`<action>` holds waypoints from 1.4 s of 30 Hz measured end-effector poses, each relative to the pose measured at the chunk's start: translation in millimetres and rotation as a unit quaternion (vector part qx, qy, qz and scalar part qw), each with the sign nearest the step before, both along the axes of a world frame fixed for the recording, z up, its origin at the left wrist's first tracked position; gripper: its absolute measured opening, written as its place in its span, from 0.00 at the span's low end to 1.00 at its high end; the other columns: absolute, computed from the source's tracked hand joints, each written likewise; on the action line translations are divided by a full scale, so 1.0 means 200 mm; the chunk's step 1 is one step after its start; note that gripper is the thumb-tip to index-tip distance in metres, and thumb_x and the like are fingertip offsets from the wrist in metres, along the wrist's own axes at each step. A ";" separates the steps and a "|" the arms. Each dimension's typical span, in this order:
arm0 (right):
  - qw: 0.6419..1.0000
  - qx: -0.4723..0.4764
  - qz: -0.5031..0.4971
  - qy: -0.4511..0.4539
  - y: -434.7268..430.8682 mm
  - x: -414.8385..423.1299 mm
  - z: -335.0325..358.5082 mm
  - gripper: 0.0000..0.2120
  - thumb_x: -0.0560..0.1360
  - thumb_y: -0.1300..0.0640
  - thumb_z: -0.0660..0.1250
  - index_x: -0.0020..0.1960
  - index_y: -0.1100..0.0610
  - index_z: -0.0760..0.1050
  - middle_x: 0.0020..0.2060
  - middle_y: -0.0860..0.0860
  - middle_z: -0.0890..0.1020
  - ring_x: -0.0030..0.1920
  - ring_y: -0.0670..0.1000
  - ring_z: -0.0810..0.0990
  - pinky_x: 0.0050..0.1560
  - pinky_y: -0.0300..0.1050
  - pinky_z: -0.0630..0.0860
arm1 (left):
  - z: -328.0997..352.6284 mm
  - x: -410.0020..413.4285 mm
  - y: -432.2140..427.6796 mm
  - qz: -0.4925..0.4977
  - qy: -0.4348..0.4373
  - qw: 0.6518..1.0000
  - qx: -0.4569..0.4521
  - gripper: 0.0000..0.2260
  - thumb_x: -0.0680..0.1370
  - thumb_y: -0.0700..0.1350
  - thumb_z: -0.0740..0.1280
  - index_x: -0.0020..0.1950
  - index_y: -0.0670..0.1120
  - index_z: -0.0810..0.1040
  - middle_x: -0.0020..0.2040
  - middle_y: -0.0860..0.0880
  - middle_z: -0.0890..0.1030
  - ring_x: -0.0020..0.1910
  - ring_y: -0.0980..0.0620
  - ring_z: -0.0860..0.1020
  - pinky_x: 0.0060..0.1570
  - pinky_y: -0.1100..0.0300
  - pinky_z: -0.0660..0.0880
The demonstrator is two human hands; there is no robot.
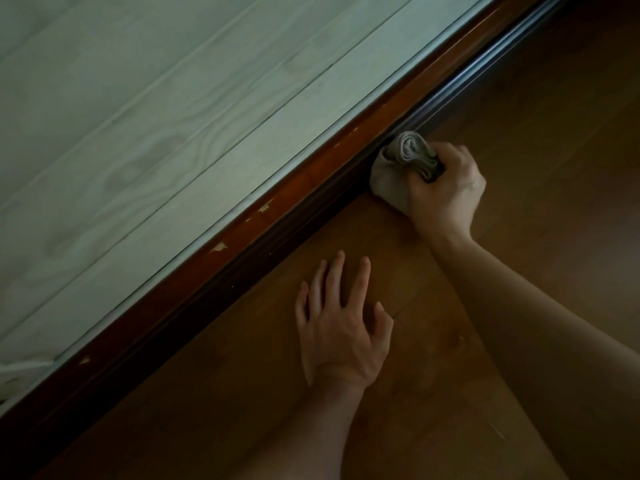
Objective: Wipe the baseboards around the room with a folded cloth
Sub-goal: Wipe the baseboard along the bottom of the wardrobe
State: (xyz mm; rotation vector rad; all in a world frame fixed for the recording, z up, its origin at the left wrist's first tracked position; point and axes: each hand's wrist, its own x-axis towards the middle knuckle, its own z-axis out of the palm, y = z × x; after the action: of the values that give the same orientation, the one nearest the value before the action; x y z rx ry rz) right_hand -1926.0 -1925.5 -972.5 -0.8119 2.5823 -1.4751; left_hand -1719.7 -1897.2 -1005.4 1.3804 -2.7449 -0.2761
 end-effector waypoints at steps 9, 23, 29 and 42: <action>0.985 -0.009 0.173 0.018 0.03 0.17 0.00 0.11 0.74 0.54 0.71 0.54 0.57 0.79 0.48 0.51 0.78 0.45 0.48 0.78 0.44 0.50 0.79 | 0.00 0.00 0.00 0.001 -0.012 1.000 0.001 0.28 0.78 0.60 0.56 0.78 0.62 0.61 0.80 0.51 0.62 0.78 0.48 0.60 0.74 0.44 0.58; 0.989 0.011 0.146 -0.004 0.03 -0.19 0.00 0.11 0.74 0.61 0.70 0.56 0.60 0.79 0.48 0.51 0.78 0.46 0.41 0.72 0.45 0.26 0.66 | 0.02 -0.02 -0.02 -0.001 -0.068 0.997 0.033 0.28 0.80 0.63 0.50 0.81 0.63 0.54 0.83 0.54 0.53 0.81 0.50 0.52 0.75 0.45 0.51; 0.995 -0.002 0.097 -0.033 0.01 -0.18 -0.02 0.12 0.71 0.64 0.71 0.55 0.59 0.80 0.46 0.48 0.76 0.43 0.40 0.71 0.42 0.24 0.65 | 0.02 -0.02 -0.02 -0.002 -0.064 0.997 0.043 0.27 0.81 0.64 0.47 0.80 0.64 0.54 0.83 0.55 0.53 0.81 0.51 0.52 0.75 0.47 0.48; 0.997 0.035 0.064 -0.023 0.02 -0.40 0.05 0.12 0.74 0.60 0.70 0.57 0.59 0.79 0.50 0.52 0.78 0.46 0.43 0.72 0.45 0.18 0.62 | 0.03 -0.02 -0.01 0.011 -0.061 0.997 0.040 0.29 0.79 0.60 0.53 0.80 0.66 0.51 0.82 0.55 0.54 0.81 0.51 0.51 0.75 0.45 0.50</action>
State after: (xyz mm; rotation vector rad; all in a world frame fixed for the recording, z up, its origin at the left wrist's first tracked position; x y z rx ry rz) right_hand -2006.0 -1921.2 -961.6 -0.9044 2.4832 -1.3438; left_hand -1723.3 -1899.2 -999.3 1.4929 -2.8448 -0.3135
